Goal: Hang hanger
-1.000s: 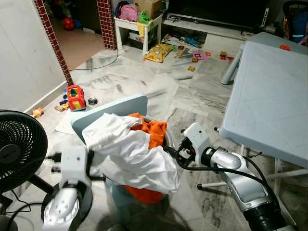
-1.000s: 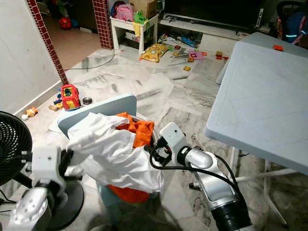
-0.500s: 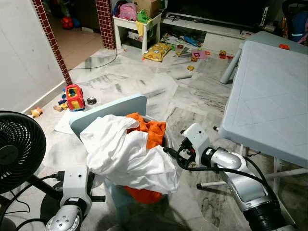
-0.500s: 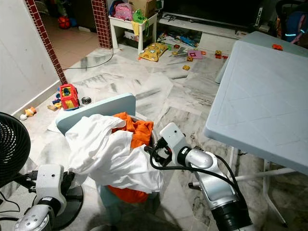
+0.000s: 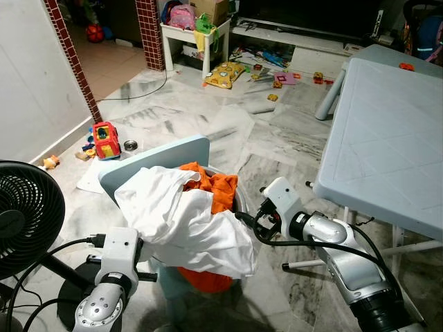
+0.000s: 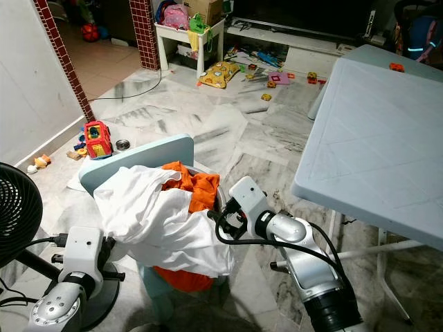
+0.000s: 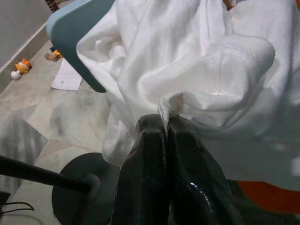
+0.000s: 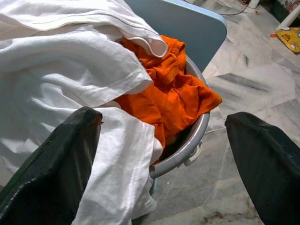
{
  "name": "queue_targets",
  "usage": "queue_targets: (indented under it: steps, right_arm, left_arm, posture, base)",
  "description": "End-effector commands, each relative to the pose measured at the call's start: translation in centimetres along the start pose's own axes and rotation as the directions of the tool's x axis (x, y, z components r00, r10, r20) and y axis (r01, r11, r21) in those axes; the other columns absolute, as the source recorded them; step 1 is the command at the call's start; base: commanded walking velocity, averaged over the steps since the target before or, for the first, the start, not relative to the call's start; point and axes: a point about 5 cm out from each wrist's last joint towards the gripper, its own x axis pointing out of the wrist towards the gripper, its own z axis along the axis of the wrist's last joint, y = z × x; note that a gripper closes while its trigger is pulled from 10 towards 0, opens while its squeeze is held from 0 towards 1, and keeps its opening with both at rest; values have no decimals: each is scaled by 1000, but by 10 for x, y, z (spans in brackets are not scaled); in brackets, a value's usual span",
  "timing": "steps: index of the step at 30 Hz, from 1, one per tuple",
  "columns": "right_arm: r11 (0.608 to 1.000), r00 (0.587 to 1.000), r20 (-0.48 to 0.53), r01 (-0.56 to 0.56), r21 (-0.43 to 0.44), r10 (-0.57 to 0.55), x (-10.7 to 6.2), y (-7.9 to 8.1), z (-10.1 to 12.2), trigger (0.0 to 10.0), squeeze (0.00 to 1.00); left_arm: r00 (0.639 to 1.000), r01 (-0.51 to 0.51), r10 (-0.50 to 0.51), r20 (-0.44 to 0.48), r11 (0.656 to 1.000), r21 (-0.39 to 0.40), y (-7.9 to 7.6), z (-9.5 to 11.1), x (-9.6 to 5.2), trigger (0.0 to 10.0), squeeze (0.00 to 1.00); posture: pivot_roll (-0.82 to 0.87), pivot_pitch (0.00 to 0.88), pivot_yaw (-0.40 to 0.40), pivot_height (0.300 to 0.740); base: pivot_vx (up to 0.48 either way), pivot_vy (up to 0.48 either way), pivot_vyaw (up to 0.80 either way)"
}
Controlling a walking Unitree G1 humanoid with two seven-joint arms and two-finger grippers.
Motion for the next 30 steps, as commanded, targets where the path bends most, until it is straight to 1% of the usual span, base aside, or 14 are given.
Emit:
queue_targets:
  steps: [1, 3, 4, 5, 8, 11, 14, 15, 20, 22, 25, 27, 28, 30]
  right_arm:
    - [1000, 1000, 13, 2, -20, -1, 0, -2, 6, 10000, 0]
    - [1000, 1000, 13, 0, -22, 0, 0, -2, 5, 10000, 0]
    - [1000, 1000, 13, 0, -23, 0, 0, -2, 6, 10000, 0]
    - [1000, 1000, 13, 0, -23, 0, 0, -2, 6, 10000, 0]
    - [1000, 1000, 12, 3, -24, -3, -1, -3, 5, 10000, 0]
    - [1000, 1000, 9, 4, -24, -4, -2, -4, 3, 10000, 0]
    - [1000, 1000, 8, 6, -24, -6, -2, -3, 3, 10000, 0]
    - [1000, 1000, 8, 6, -23, -6, -2, -3, 3, 10000, 0]
    - [1000, 1000, 9, 3, -23, -3, 0, -2, 3, 10000, 0]
    - [1000, 1000, 12, 1, -24, -1, 1, -1, 4, 10000, 0]
    - [1000, 1000, 14, 0, -26, 0, 2, -2, 5, 10000, 0]
    - [1000, 1000, 14, 0, -26, 0, 2, -2, 5, 10000, 0]
    - [1000, 1000, 14, 3, -27, -2, 2, -2, 5, 10000, 0]
    - [1000, 1000, 14, 4, -27, -4, 1, -2, 4, 10000, 0]
  left_arm:
    - [1000, 7, -7, 9, 1000, 6, -3, 1, 2, 10000, 0]
    - [1000, 23, -23, 3, 1000, -8, -6, 1, 3, 10000, 0]
    - [999, 36, -36, -10, 999, -12, -8, -1, 3, 10000, 694]
    - [998, 56, -57, -23, 998, -21, -10, -2, 3, 10000, 1000]
    - [993, 97, -95, -71, 995, 26, -14, -9, 3, 10000, 1000]
    - [991, 104, -101, -88, 994, 39, -14, -11, 3, 10000, 1000]
    - [988, 115, -105, -116, 990, 83, -13, -17, -1, 10000, 1000]
    - [987, 121, -107, -122, 985, 119, -12, -21, -6, 10000, 1000]
    - [985, 131, -111, -133, 979, 155, -10, -27, -11, 10000, 1000]
    - [986, 136, -115, -119, 972, 191, -9, -25, -10, 10000, 1000]
    - [992, 110, -94, -87, 972, 206, -5, -25, -4, 10000, 1000]
    - [993, 104, -89, -77, 973, 206, -4, -24, -2, 10000, 1000]
    - [996, 89, -81, -48, 976, 200, -4, -21, 3, 10000, 1000]
    - [996, 83, -79, -29, 978, 193, -3, -19, 7, 10000, 1000]
  posture:
    - [5, 63, -45, 740]
    - [3, 63, -44, 740]
    - [2, 62, -44, 740]
    - [1, 62, -43, 740]
    - [-1, 63, -43, 740]
    - [-1, 65, -42, 740]
    - [-1, 68, -41, 740]
    - [3, 70, -42, 740]
    - [8, 71, -44, 740]
    - [9, 71, -45, 740]
    - [8, 70, -44, 740]
    - [6, 70, -44, 740]
    - [4, 70, -43, 740]
    - [3, 71, -42, 740]
  base:
    - [0, 0, 0]
    - [0, 0, 0]
    - [0, 0, 0]
    - [0, 0, 0]
    - [0, 0, 0]
    - [0, 0, 0]
    - [0, 0, 0]
    - [0, 0, 0]
    - [0, 0, 0]
    - [0, 0, 0]
    - [0, 0, 0]
    - [0, 0, 0]
    - [0, 0, 0]
    - [0, 0, 0]
